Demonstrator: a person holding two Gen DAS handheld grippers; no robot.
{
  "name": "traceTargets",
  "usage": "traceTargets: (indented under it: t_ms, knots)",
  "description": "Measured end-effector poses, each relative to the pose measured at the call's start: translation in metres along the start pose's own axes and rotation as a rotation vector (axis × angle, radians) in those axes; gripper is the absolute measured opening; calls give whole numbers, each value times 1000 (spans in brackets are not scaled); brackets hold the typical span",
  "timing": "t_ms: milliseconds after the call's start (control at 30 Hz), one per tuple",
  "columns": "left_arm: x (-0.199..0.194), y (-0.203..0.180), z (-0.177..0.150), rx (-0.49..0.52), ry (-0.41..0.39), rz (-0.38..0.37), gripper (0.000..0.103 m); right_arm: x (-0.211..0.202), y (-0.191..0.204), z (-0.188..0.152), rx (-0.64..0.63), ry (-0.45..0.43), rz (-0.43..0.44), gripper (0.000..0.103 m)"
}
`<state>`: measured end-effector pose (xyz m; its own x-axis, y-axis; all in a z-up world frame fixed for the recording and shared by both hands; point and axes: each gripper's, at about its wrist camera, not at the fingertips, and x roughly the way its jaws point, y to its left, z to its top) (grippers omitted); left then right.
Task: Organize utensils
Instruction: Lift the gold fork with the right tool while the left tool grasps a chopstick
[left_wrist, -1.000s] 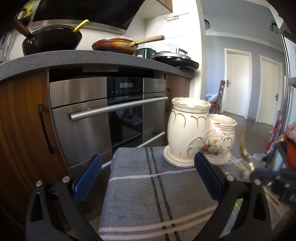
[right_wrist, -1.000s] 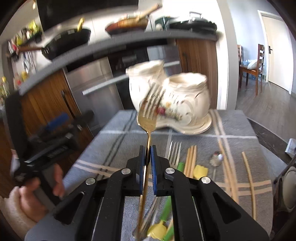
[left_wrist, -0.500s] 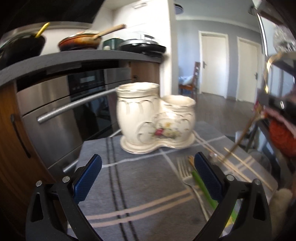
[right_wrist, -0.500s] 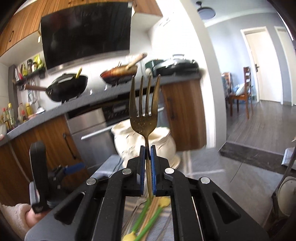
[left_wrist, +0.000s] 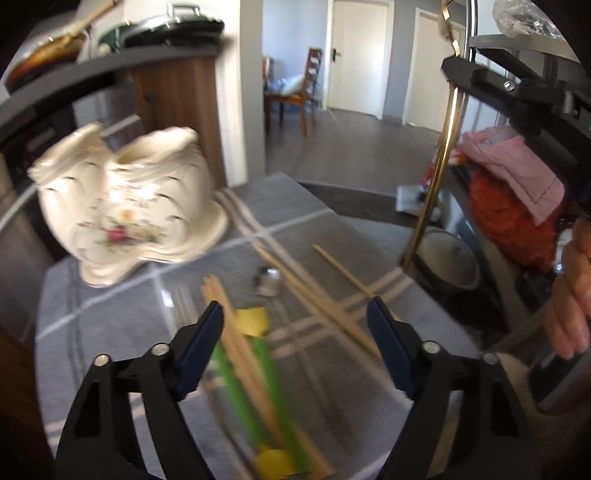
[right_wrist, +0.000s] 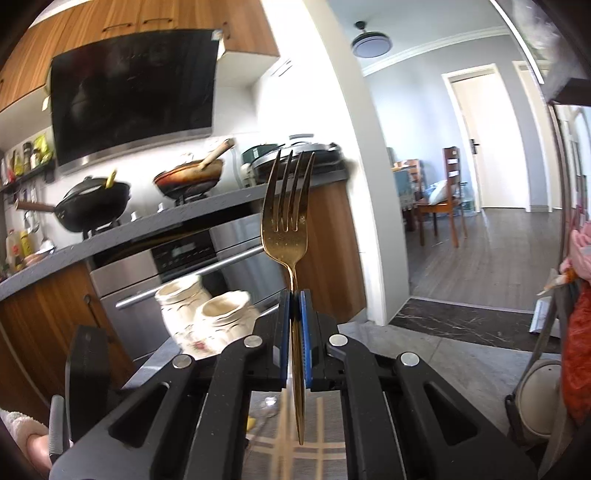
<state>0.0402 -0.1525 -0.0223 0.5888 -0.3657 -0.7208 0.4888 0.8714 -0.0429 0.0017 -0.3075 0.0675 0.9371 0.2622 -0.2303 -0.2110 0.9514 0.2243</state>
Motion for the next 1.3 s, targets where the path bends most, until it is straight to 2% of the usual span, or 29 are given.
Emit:
traceTargets:
  t_ms: [67, 100, 167, 233, 333, 433, 533, 633, 733, 867, 1067, 1133, 1233, 1300]
  knots:
    - [14, -9, 4, -24, 54, -13, 60, -5, -11, 2, 22, -11, -8, 6]
    - [22, -14, 7, -32, 77, -9, 58, -7, -16, 2, 31, -18, -12, 6]
    - [34, -22, 9, -39, 111, 27, 42, -10, -23, 3, 43, -28, -20, 6]
    - [43, -30, 10, -40, 148, 71, 30, -14, -29, 4, 59, -36, -17, 6]
    - [56, -36, 10, -49, 195, 130, 18, -18, -35, 4, 78, -40, -4, 6]
    - [64, -38, 10, -75, 215, 154, 17, -21, -40, 2, 92, -40, 13, 6]
    - [72, -40, 17, -62, 225, 197, 16, -24, -42, 1, 102, -42, 23, 6]
    - [78, -38, 24, -43, 228, 206, 12, -28, -43, 2, 107, -49, 31, 6]
    - [79, -32, 26, -42, 244, 183, 9, -31, -42, 2, 107, -55, 38, 6]
    - [66, -18, 24, -71, 234, 108, 6, -33, -41, 1, 104, -59, 44, 6]
    - [34, -13, 16, -58, 147, 67, 6, -28, -37, -2, 95, -46, 49, 6]
    - [22, -7, 14, -73, 106, 33, 6, -26, -34, -3, 86, -44, 52, 6]
    - [-8, 3, 16, -75, -2, 7, 6, -21, -28, -1, 70, -45, 54, 6]
    - [-30, 12, 19, -63, -86, 29, 6, -15, -22, 3, 57, -45, 58, 6]
